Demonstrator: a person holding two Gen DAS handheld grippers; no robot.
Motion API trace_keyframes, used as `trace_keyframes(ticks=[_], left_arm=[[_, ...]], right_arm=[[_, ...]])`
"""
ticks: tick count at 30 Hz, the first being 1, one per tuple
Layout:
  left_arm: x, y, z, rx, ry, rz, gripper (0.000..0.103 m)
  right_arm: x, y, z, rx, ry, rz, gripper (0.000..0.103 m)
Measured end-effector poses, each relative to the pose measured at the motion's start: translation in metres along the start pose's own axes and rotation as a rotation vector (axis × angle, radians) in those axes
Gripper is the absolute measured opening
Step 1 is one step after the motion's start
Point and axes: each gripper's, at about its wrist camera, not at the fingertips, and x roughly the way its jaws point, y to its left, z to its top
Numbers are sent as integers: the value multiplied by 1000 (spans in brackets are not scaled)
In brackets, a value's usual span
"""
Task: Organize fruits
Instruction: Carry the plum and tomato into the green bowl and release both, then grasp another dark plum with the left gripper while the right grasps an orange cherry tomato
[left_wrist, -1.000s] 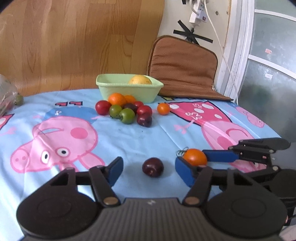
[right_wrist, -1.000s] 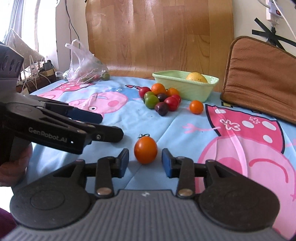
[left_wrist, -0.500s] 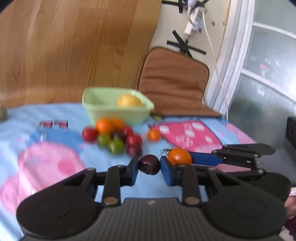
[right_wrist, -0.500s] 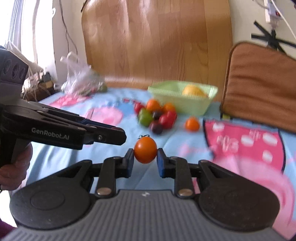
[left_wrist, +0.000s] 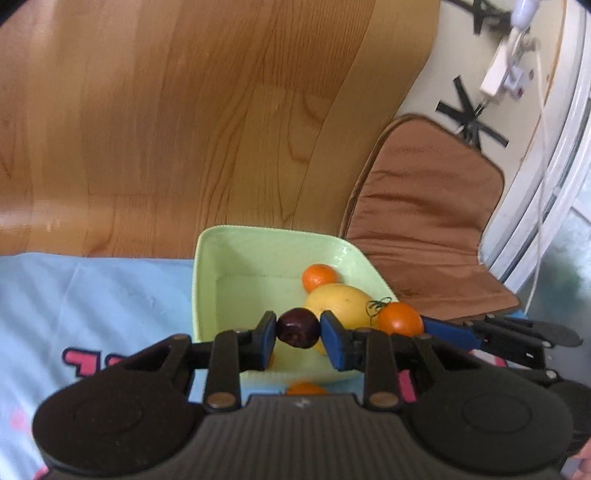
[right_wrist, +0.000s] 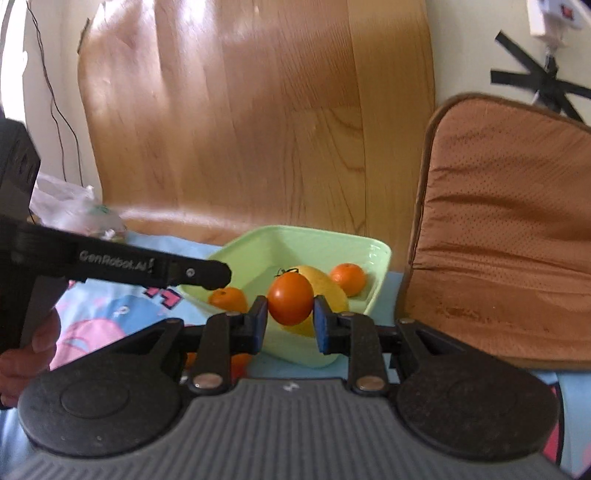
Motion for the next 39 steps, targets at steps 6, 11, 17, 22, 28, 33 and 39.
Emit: trace_keyframes(ticks=[6, 11, 17, 22, 28, 33, 39], left_arm=[[23, 0, 4, 8, 10, 31, 48], [13, 8, 4, -29, -12, 36, 51], [-35, 18, -7, -67, -84, 22, 51], [-76, 18, -44, -73, -117, 8, 50], [-89, -21, -95, 59, -93, -2, 48], [-82, -43, -117, 101, -49, -15, 48], [-73, -49, -122, 115, -30, 36, 48]], right_arm=[[21, -6, -1, 10, 19, 21, 30], [33, -1, 0, 5, 29, 22, 32], [11, 2, 1, 0, -36, -7, 44], [-26, -3, -8, 37, -85, 8, 43], [-29, -14, -39, 125, 19, 6, 42], [-22, -13, -50, 196, 69, 22, 43], [-13, -2, -56, 143, 111, 16, 31]])
